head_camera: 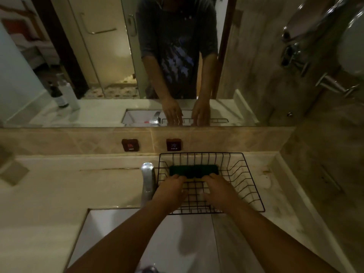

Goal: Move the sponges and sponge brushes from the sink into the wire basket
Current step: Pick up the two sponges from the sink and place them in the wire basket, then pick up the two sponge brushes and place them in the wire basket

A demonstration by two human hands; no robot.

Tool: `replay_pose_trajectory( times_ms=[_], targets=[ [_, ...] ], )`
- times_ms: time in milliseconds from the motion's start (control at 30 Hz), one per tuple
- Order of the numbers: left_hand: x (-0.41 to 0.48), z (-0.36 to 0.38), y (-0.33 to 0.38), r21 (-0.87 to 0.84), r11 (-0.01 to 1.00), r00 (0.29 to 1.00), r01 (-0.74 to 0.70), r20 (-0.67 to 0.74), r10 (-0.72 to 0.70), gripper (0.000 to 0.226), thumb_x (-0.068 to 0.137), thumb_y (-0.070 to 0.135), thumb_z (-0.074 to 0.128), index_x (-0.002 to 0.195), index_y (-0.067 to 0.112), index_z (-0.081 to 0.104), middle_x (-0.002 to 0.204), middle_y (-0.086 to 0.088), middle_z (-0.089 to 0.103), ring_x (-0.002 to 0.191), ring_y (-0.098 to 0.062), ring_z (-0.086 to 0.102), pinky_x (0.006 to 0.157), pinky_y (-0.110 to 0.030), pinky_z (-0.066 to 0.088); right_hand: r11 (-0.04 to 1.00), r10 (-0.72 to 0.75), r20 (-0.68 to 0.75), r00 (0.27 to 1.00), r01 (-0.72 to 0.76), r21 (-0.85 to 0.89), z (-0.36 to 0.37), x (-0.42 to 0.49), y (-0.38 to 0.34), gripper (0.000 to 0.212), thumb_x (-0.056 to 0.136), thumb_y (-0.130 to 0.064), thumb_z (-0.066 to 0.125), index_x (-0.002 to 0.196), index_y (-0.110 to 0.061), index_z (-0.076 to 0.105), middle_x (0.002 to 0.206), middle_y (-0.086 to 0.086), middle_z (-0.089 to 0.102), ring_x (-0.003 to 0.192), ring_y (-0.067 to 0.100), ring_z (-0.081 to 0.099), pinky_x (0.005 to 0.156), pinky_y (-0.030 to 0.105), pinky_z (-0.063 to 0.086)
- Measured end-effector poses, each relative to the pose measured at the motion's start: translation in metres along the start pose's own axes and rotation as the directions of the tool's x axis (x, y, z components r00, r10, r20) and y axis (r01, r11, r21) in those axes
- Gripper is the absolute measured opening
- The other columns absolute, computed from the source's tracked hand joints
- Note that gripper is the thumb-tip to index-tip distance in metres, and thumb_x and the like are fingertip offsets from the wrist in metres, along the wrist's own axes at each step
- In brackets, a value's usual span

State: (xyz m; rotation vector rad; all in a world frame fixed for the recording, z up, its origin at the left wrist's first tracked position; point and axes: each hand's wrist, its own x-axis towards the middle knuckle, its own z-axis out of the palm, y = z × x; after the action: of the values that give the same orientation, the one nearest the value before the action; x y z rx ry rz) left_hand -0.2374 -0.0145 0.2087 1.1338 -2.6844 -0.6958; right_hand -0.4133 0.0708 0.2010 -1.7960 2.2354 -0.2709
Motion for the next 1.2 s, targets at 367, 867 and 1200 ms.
replay_pose_trajectory(
  times_ms=[367, 867, 1200],
  targets=[
    [-0.097, -0.043, -0.040, -0.099, 0.984, 0.989, -0.151, -0.019, 0.150, 0.019, 0.093, 0.023, 0.056, 0.110, 0.016, 0.061, 0.112, -0.004, 0.063, 0.102, -0.021, 0.062, 0.086, -0.037, 0.056, 0.994, 0.107, -0.191, 0.976, -0.110, -0.005, 0.002, -0.073, -0.100, 0.034, 0.088, -0.029, 0.059, 0.121, -0.022, 0.057, 0.114, 0.000, 0.059, 0.102, 0.018, 0.055, 0.081, 0.030, 0.050],
    [-0.167, -0.044, -0.090, 0.009, 0.997, 0.995, -0.083, 0.061, 0.082, 0.039, 0.091, 0.038, 0.058, 0.127, 0.021, 0.057, 0.125, -0.002, 0.062, 0.113, -0.017, 0.056, 0.094, -0.029, 0.046, 0.977, 0.213, -0.098, 0.972, -0.213, 0.004, 0.037, -0.122, -0.155, 0.053, 0.089, -0.042, 0.060, 0.136, -0.021, 0.047, 0.138, 0.003, 0.054, 0.124, 0.021, 0.050, 0.102, 0.035, 0.043],
    [-0.170, -0.018, -0.075, 0.107, 0.994, 0.991, 0.014, 0.129, -0.027, 0.055, 0.094, 0.039, 0.056, 0.143, 0.020, 0.045, 0.140, -0.005, 0.056, 0.128, -0.020, 0.051, 0.106, -0.034, 0.043, 0.985, 0.170, 0.054, 0.984, -0.172, 0.032, 0.063, -0.132, -0.128, 0.061, 0.090, -0.050, 0.053, 0.141, -0.021, 0.041, 0.141, 0.004, 0.049, 0.127, 0.022, 0.047, 0.101, 0.036, 0.041]
  ],
)
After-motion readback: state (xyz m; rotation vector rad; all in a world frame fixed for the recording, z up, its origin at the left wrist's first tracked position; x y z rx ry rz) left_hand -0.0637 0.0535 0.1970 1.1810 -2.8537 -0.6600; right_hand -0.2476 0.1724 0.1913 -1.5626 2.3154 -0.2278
